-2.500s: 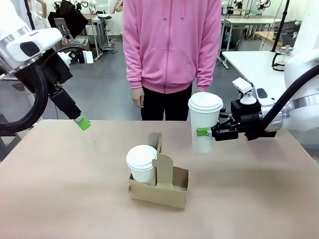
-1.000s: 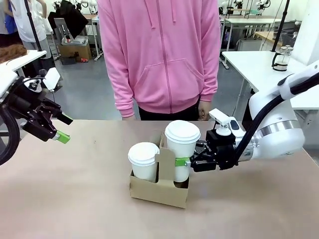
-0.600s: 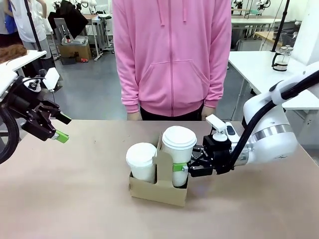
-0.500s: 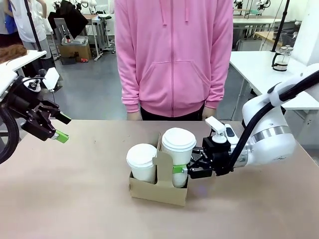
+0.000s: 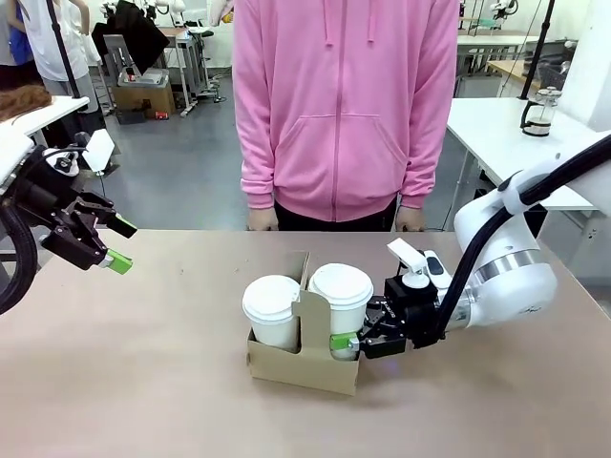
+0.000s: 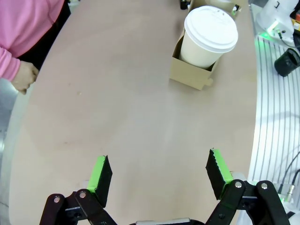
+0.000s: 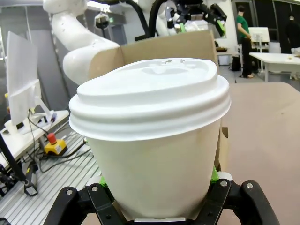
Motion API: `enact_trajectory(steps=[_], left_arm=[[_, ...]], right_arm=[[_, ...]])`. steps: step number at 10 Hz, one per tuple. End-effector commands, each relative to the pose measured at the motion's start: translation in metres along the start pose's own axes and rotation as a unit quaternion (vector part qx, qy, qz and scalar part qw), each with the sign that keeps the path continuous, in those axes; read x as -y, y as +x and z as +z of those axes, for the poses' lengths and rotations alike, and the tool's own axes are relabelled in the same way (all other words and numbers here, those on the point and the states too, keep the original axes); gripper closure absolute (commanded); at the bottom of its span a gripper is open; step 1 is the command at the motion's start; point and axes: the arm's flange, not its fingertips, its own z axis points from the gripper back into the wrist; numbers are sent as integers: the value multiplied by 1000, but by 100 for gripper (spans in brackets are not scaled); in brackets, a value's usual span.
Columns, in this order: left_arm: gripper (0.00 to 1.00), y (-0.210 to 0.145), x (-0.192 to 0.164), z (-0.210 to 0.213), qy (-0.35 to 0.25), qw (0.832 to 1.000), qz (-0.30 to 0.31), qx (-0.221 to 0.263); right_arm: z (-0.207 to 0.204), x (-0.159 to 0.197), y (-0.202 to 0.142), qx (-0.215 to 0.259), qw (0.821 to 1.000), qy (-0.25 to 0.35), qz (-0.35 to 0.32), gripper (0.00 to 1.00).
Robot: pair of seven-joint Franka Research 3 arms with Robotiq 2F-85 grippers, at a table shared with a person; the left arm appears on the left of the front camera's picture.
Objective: Pour a drink into a cup and package it in a carrier.
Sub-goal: Insert the held 600 ml Paper Cup into the Cup Carrier.
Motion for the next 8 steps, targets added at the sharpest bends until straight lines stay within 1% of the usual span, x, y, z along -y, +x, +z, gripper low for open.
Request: enact_trajectory(steps=[1, 3, 4, 6, 8], left_arm=[[0, 1, -1, 0, -2, 1000, -5, 13], [0, 1, -1, 0, -2, 1000, -5, 13], [0, 1, -1, 0, -2, 1000, -5, 13], [0, 1, -1, 0, -2, 1000, -5, 13], [0, 1, -1, 0, -2, 1000, -5, 13]], right_arm=[[3, 9, -7, -15, 1000, 7, 23, 20], [5, 10, -10, -19, 999, 9, 26, 20], [7, 10, -10, -23, 999, 7, 30, 0], [11, 4, -2, -30, 999, 5, 34, 0], [26, -7, 15, -38, 998, -11, 40, 0]])
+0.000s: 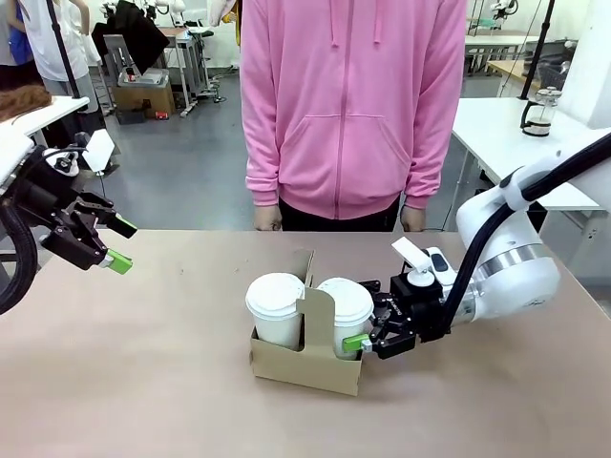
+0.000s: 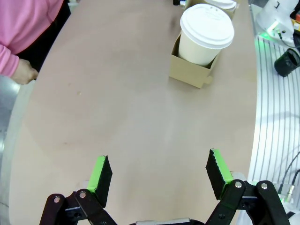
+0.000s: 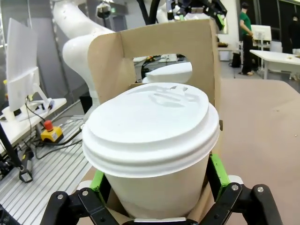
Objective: Pour a drink into a cup and package it in a carrier.
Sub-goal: Insert the held 600 ml Paper Cup into the Cup Carrier.
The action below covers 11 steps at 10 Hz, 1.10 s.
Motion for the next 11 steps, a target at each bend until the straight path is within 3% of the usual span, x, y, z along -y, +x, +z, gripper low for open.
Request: enact_trajectory(steps=[1, 3, 5, 8, 11], left_arm=[[0, 1, -1, 0, -2, 1000, -5, 13], [0, 1, -1, 0, -2, 1000, -5, 13], [0, 1, -1, 0, -2, 1000, -5, 13], [0, 1, -1, 0, -2, 1000, -5, 13], [0, 1, -1, 0, -2, 1000, -5, 13]], right_arm=[[23, -18, 21, -23, 999, -27, 18, 0], [52, -30, 43, -52, 997, -59, 27, 0], [96, -48, 74, -88, 987, -133, 33, 0], [186, -95, 121, -133, 949, -283, -43, 0], [232, -125, 125, -143, 916, -361, -103, 0]])
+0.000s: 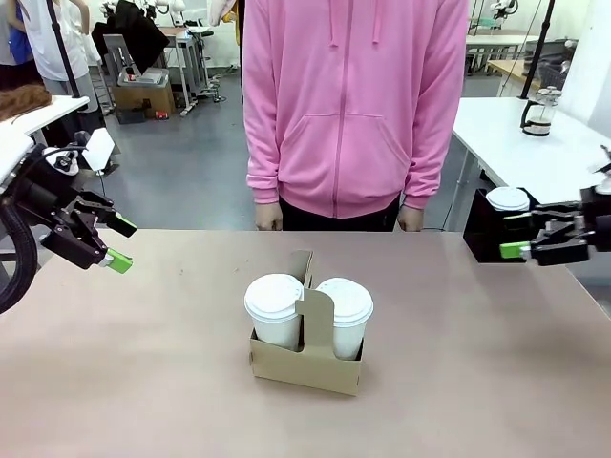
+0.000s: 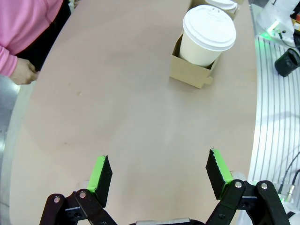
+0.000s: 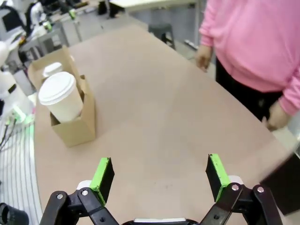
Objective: Pour a drink into a cup and package it in a carrier.
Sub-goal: Insert the held 600 ml Paper Cup into the Cup Carrier.
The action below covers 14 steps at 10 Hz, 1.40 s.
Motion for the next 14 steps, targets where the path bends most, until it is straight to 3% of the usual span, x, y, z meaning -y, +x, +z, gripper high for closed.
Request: enact_trajectory(steps=[1, 2, 3, 14], left_arm=[[0, 0, -1, 0, -3, 1000, -5, 13], [0, 0, -1, 0, -3, 1000, -5, 13], [0, 0, -1, 0, -3, 1000, -5, 13], [0, 0, -1, 0, -3, 1000, -5, 13]], right_arm=[[7, -48, -21, -8, 999, -1, -37, 0], [6, -46, -25, -10, 999, -2, -45, 0], [9, 2, -3, -4, 1000, -7, -18, 0], [9, 2, -3, -4, 1000, -7, -18, 0]])
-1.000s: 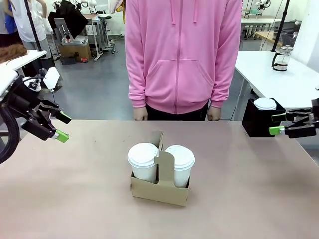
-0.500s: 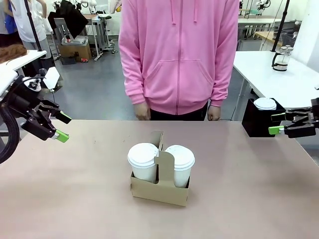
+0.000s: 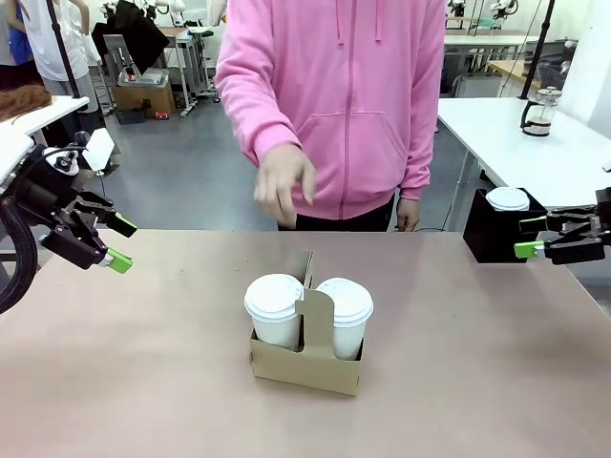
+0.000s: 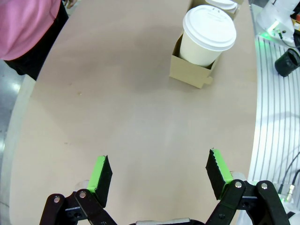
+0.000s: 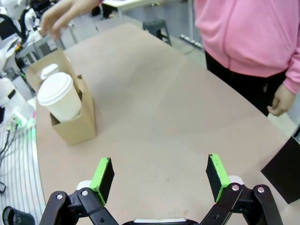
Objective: Pour a drink into a cup and package it in a carrier.
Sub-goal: Insert the held 600 ml Paper Cup into the Cup Carrier.
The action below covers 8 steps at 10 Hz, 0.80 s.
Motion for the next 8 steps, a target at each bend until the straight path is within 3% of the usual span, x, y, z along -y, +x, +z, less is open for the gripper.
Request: enact_trajectory(steps=[1, 8], left_arm=[[0, 0, -1, 0, -3, 1000, -5, 13], [0, 0, -1, 0, -3, 1000, -5, 13]], right_arm=[[0, 0, 1, 1, 1000, -2, 8, 0], [0, 0, 1, 1, 1000, -2, 8, 0]])
